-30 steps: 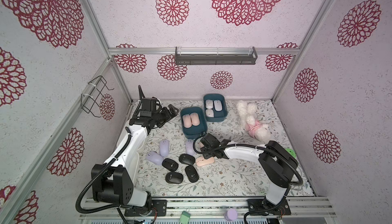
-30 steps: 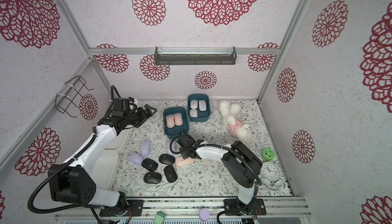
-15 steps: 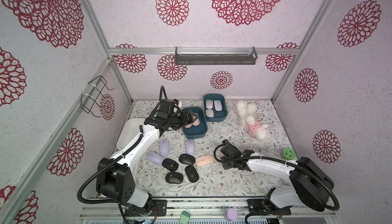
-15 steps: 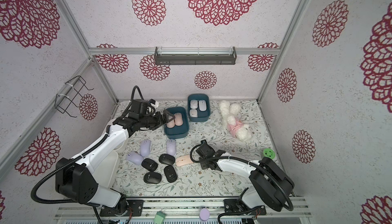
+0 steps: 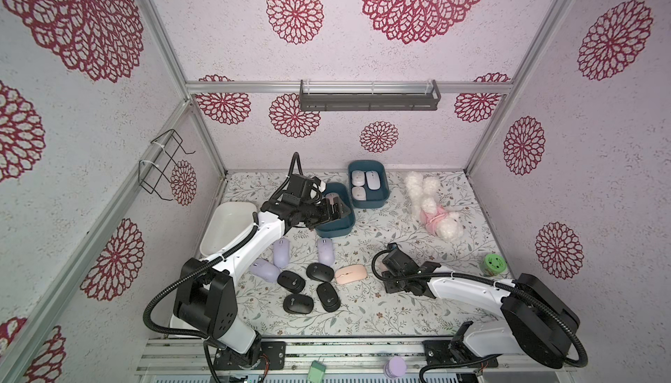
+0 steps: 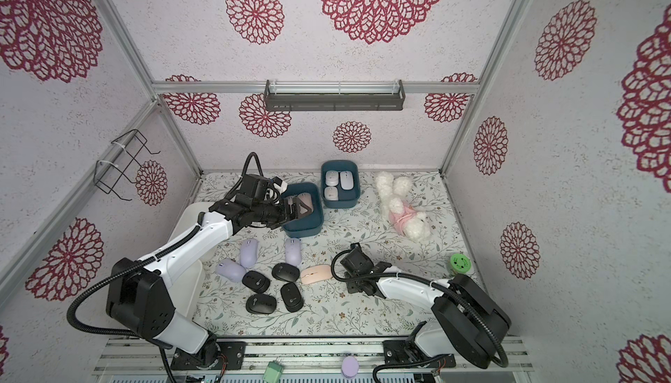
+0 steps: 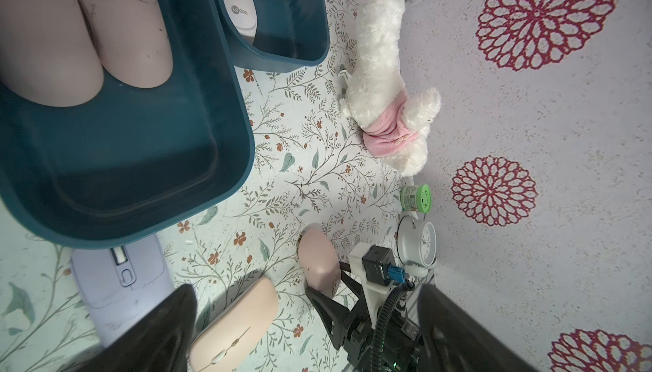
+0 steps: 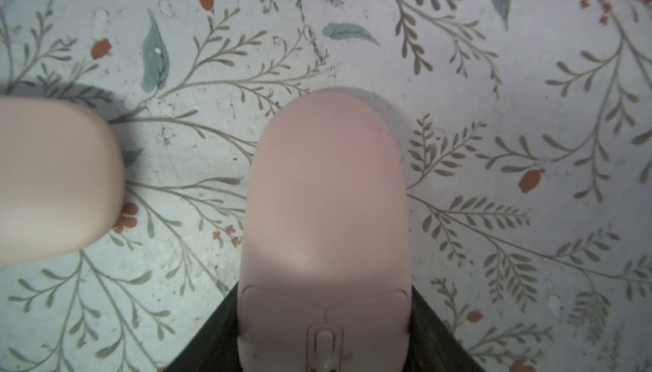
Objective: Place the mice by color into the storage box
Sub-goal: Place the mouse at the center of the board, then adjust the mouse at the center of the board.
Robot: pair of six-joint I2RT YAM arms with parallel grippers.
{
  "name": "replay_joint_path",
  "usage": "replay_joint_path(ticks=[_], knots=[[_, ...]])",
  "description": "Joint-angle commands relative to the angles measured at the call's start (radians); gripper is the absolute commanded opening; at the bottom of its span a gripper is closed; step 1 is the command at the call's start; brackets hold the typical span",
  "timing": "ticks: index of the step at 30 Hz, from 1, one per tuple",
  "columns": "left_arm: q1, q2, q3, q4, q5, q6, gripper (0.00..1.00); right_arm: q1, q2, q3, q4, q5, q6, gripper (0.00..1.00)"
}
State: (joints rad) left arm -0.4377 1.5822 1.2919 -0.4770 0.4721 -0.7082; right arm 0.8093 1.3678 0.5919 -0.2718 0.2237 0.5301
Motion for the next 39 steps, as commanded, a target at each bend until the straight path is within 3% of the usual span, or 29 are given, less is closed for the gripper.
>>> replay_joint_path(ticks=[1, 9, 12, 27, 39], knots=[[0.004, 0.001, 0.03, -0.002, 0.013, 0.008, 0.99, -0.01, 0.008, -0.012, -0.027, -0.02, 0.031, 0.6], [0.006, -0.011, 0.033, -0.009, 0.009, 0.008, 0.99, -0.017, -0.06, -0.03, -0.148, 0.031, 0.105, 0.81], [0.007, -0.013, 0.035, -0.014, 0.007, 0.006, 0.99, -0.041, -0.091, -0.04, -0.208, 0.058, 0.136, 0.84], [0.017, -0.048, 0.033, -0.023, -0.03, -0.007, 0.99, -0.24, -0.069, 0.01, -0.259, 0.12, 0.11, 0.85], [0.061, -0.076, 0.026, -0.019, -0.046, -0.011, 0.98, -0.328, 0.113, 0.209, -0.182, 0.182, -0.041, 0.85]])
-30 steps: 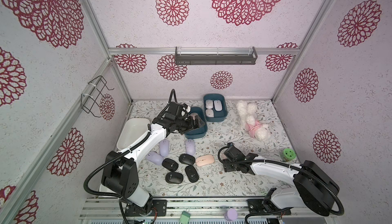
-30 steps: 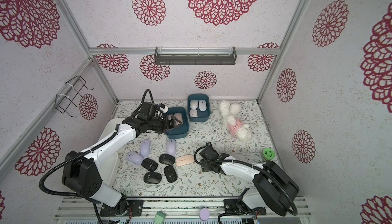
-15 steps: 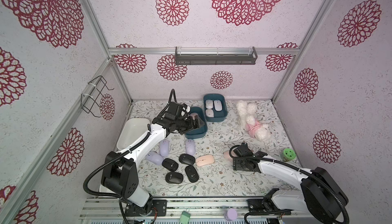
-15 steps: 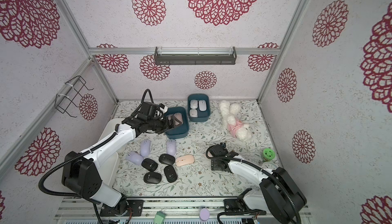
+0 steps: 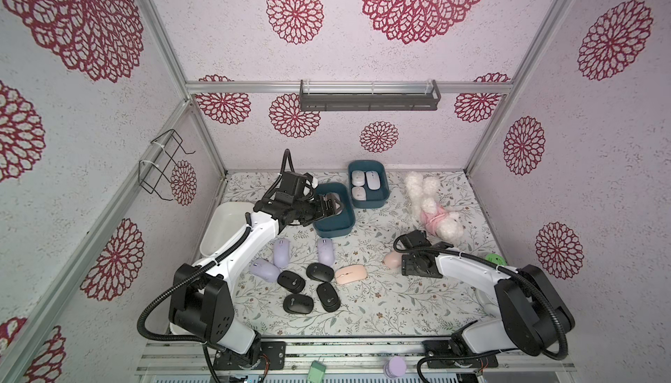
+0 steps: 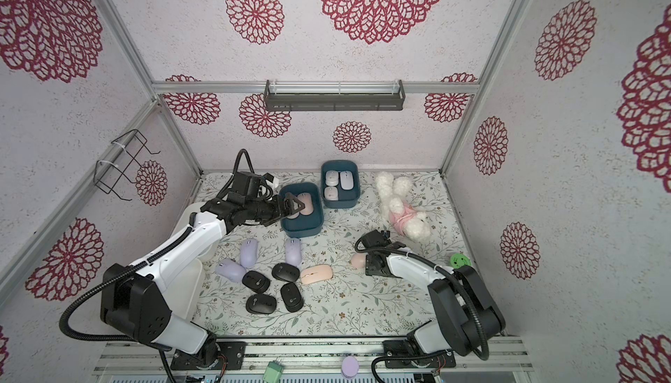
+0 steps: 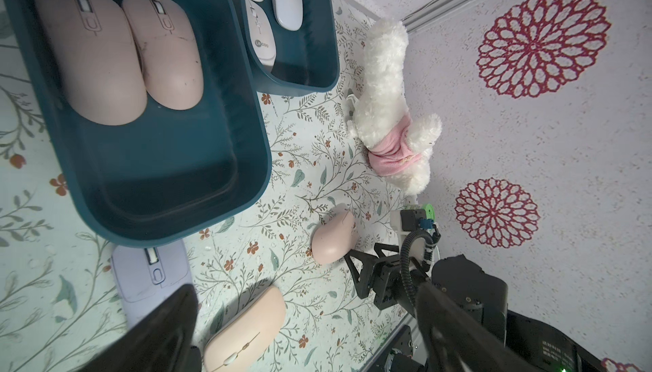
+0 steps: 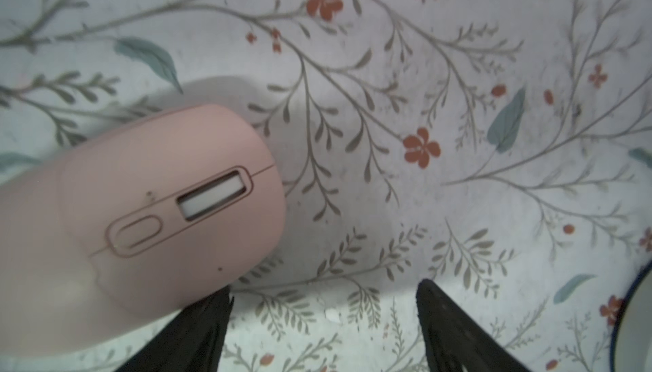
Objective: Place the mice by color into the storage box
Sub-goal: Adjust the mouse at the center of the board.
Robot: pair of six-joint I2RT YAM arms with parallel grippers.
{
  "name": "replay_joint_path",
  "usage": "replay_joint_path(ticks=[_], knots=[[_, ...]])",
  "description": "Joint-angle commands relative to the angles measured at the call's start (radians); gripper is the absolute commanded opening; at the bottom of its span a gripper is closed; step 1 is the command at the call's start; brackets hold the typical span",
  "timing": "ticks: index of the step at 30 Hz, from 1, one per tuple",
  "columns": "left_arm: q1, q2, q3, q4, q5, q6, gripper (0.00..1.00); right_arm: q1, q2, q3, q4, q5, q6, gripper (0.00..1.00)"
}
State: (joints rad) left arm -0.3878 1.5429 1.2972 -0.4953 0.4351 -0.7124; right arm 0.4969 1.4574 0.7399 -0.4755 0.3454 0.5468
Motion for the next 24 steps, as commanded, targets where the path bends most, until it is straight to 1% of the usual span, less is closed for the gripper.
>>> replay_joint_path(ticks=[1, 4, 8, 10, 12, 14, 18, 21, 24], knots=[[0.013, -0.042, 0.019, 0.001, -0.01, -0.009, 0.98, -0.017, 0.039, 0.083, 0.027, 0.069, -0.069, 0.85], [0.016, -0.05, 0.017, 0.003, -0.023, -0.006, 0.98, -0.019, 0.067, 0.138, 0.043, 0.09, -0.098, 0.85], [0.02, -0.055, 0.016, 0.004, -0.022, -0.007, 0.98, -0.02, 0.119, 0.21, 0.063, 0.083, -0.12, 0.85], [0.023, -0.054, 0.013, 0.007, -0.021, -0.011, 0.98, -0.019, 0.135, 0.24, 0.065, 0.044, -0.117, 0.84], [0.031, -0.053, 0.013, 0.008, -0.021, -0.015, 0.98, -0.017, 0.131, 0.245, 0.092, -0.014, -0.121, 0.79], [0.037, -0.059, 0.011, 0.009, -0.021, -0.015, 0.98, -0.019, 0.14, 0.248, 0.112, -0.053, -0.107, 0.8], [0.038, -0.069, 0.005, 0.011, -0.047, -0.011, 0.98, -0.017, 0.191, 0.253, 0.154, -0.186, -0.057, 0.81], [0.041, -0.065, 0.007, 0.011, -0.035, -0.013, 0.98, -0.018, 0.218, 0.238, 0.192, -0.236, -0.021, 0.82], [0.041, -0.061, 0.005, 0.012, -0.037, -0.015, 0.98, -0.017, 0.228, 0.218, 0.212, -0.256, -0.002, 0.82]])
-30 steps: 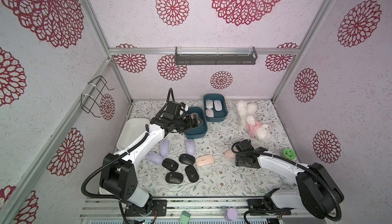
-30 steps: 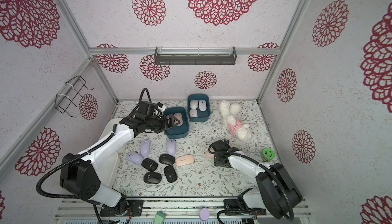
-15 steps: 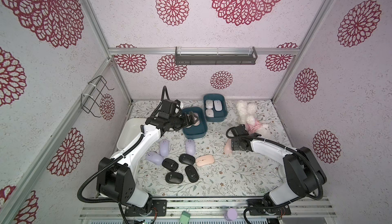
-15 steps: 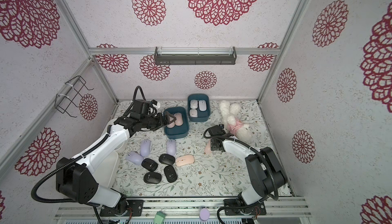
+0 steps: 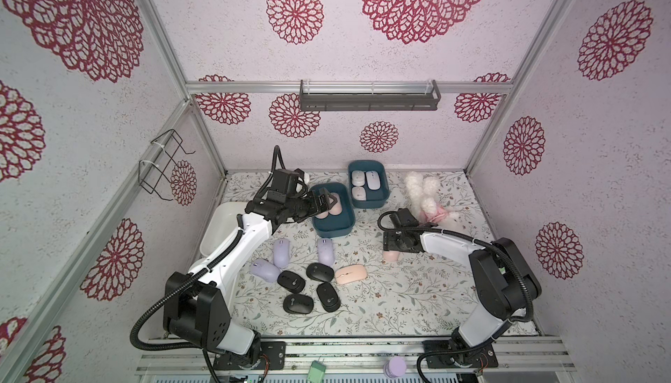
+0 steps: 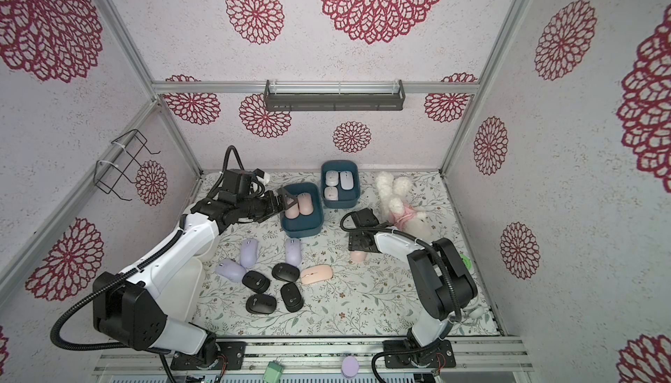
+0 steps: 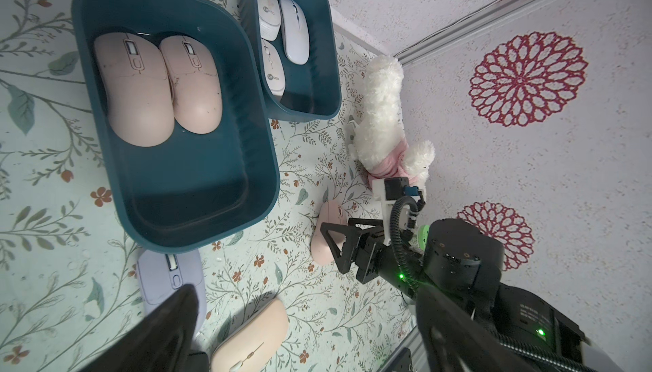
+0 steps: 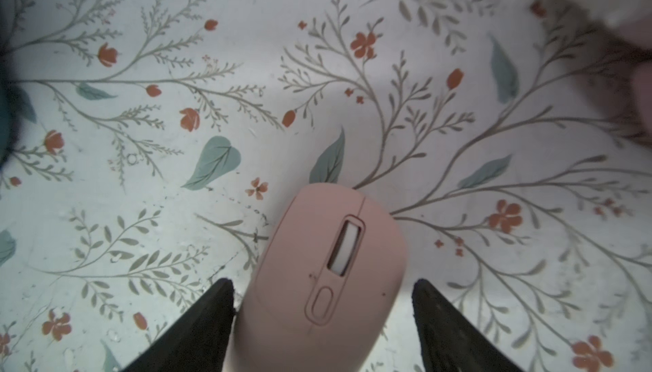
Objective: Place the mice by color into the storage box
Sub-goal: Adjust the mouse at the center of the board, then pick up the mouse from the center of the board.
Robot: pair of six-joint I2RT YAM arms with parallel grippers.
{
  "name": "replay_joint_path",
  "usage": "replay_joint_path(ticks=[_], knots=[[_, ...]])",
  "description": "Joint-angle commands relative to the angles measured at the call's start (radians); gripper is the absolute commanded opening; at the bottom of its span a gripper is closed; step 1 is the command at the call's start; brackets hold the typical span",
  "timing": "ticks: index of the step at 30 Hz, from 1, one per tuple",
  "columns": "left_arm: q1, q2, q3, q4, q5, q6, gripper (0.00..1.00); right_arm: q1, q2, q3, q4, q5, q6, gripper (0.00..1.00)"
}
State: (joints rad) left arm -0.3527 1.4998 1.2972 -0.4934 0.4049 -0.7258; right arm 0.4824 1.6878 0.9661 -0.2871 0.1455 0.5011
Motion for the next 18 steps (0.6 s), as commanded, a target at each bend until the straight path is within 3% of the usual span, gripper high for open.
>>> replay_joint_path(ticks=[1, 7, 18], knots=[[0.006, -0.018, 0.005, 0.009, -0.004, -0.003, 0.98, -0.003, -0.004, -0.013, 0.029, -0.054, 0.045, 0.81], [0.007, -0.019, 0.005, 0.012, 0.002, -0.004, 0.98, 0.0, 0.021, -0.002, 0.057, -0.107, 0.009, 0.73], [0.012, -0.03, 0.007, 0.009, -0.013, 0.003, 0.98, 0.025, 0.002, 0.02, 0.046, -0.031, -0.058, 0.58]])
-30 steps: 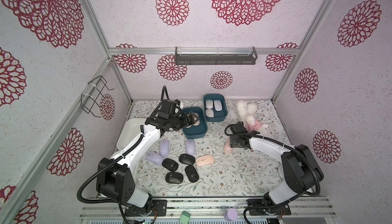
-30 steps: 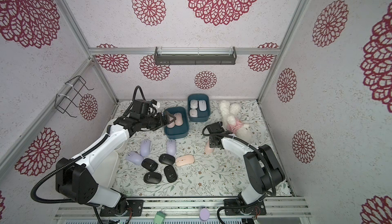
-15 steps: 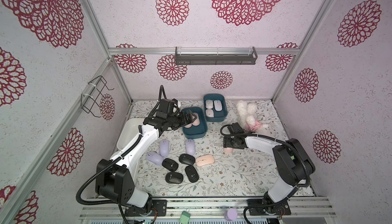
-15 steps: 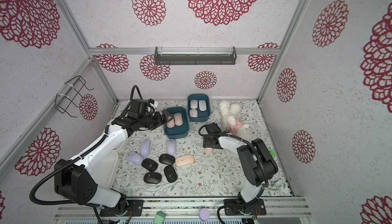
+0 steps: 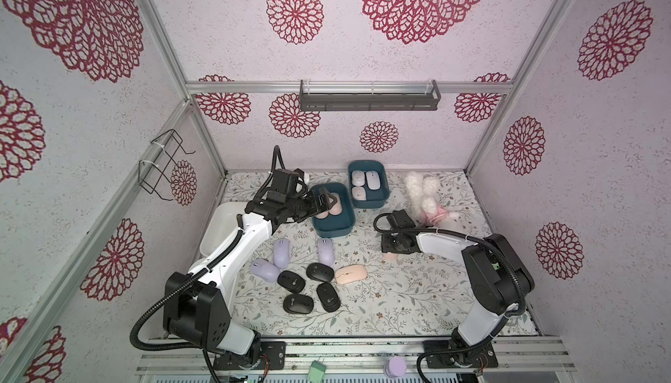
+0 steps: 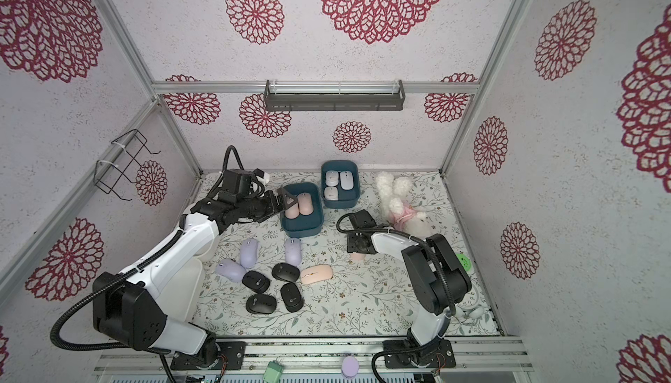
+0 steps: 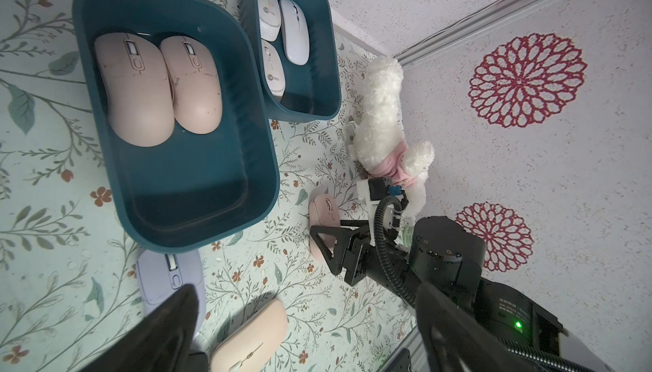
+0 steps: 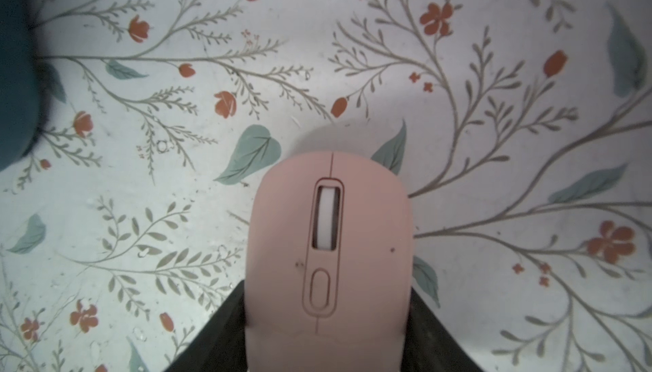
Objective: Place the mice by color into the storage box
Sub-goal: Pick up the mouse from the center of the board.
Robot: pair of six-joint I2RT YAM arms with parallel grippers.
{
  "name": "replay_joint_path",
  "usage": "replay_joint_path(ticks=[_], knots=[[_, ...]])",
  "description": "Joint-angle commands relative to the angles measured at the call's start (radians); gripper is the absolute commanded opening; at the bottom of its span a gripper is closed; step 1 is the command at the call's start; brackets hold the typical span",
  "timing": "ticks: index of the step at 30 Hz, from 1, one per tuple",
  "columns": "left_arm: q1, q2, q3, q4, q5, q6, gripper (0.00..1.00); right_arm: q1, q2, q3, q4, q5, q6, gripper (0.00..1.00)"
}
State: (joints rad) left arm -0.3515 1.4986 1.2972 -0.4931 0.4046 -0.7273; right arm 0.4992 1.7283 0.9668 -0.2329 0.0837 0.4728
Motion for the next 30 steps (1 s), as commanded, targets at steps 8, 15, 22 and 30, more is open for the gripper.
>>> replay_joint_path(ticks=[8, 15, 22, 30], knots=[[0.046, -0.037, 0.005, 0.004, -0.039, 0.011, 0.98, 0.067, -0.095, 0.116, -0.067, 0.058, -0.045, 0.54], [0.132, -0.044, -0.007, 0.004, -0.078, 0.002, 0.98, 0.181, 0.019, 0.381, -0.095, 0.047, -0.034, 0.54], [0.189, -0.034, -0.013, -0.001, -0.123, 0.011, 0.98, 0.218, 0.231, 0.615, -0.033, -0.022, 0.039, 0.54], [0.201, -0.013, -0.009, -0.009, -0.126, 0.014, 0.98, 0.246, 0.435, 0.82, -0.045, -0.043, 0.081, 0.54]])
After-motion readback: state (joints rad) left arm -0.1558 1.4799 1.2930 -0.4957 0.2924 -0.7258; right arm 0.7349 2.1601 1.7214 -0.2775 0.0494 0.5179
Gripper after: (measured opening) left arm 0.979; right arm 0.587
